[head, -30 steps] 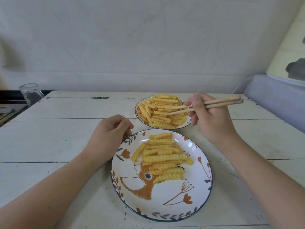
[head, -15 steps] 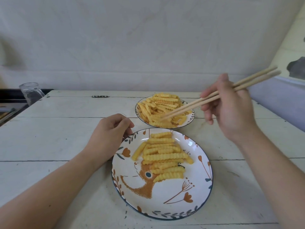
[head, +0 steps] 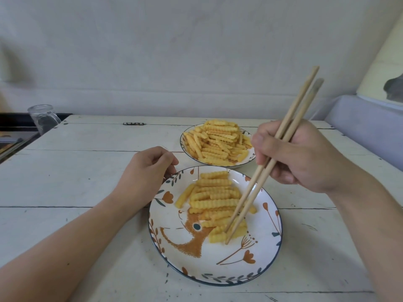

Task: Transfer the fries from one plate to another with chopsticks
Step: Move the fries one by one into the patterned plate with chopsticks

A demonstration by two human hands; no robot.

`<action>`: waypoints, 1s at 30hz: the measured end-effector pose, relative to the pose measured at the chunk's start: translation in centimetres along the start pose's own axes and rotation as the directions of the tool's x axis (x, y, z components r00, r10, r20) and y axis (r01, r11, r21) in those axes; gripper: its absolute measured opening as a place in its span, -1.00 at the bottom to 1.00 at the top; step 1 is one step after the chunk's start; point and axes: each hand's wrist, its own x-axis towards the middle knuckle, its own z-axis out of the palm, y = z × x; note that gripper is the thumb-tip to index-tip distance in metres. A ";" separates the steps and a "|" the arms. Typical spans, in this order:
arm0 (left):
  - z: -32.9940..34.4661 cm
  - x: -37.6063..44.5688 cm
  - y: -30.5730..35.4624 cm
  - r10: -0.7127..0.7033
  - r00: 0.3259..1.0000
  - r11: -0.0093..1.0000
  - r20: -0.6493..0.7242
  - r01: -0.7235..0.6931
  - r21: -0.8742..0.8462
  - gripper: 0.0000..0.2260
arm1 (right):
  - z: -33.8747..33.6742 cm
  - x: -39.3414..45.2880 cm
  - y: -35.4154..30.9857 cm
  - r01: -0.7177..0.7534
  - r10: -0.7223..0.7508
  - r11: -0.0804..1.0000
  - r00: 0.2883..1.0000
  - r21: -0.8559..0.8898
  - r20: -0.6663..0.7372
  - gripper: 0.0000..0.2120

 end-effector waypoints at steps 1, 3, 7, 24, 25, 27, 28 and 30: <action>0.0 0.0 0.0 -0.001 1.000 1.000 0.000 0.001 -0.002 -0.75 | -0.1 0.0 0.0 0.001 -0.001 1.000 1.000 0.015 -0.009 -0.67; 0.0 0.0 0.0 -0.003 1.000 1.000 0.002 0.003 -0.004 -0.75 | -0.4 0.0 0.0 0.010 -0.009 0.999 1.000 0.044 -0.027 -0.69; 0.0 0.0 0.0 -0.003 1.000 1.000 -0.001 0.003 -0.006 -0.74 | -0.9 0.1 -0.2 0.041 -0.027 0.990 0.995 0.137 -0.098 -0.71; 0.0 -0.1 0.1 0.007 1.000 1.000 -0.005 -0.007 -0.012 -0.75 | -0.7 2.6 6.1 0.116 -0.172 0.984 0.823 -0.136 -0.542 -0.70; 0.0 -0.2 0.1 0.003 1.000 1.000 -0.005 -0.003 -0.022 -0.76 | -0.5 2.7 6.2 0.120 -0.175 0.983 0.829 -0.137 -0.531 -0.70; 0.0 -0.2 0.1 -0.007 1.000 1.000 -0.003 0.007 -0.030 -0.76 | -0.2 2.8 6.4 0.113 -0.169 0.984 0.844 -0.139 -0.509 -0.70; 0.0 -0.1 0.1 -0.009 1.000 0.999 -0.001 0.009 -0.032 -0.77 | -0.1 2.9 6.6 0.103 -0.158 0.985 0.852 -0.136 -0.500 -0.70; 0.1 -0.1 0.2 -0.008 1.000 0.999 0.001 0.008 -0.031 -0.76 | -0.1 2.9 6.8 0.091 -0.139 0.989 0.858 -0.119 -0.494 -0.69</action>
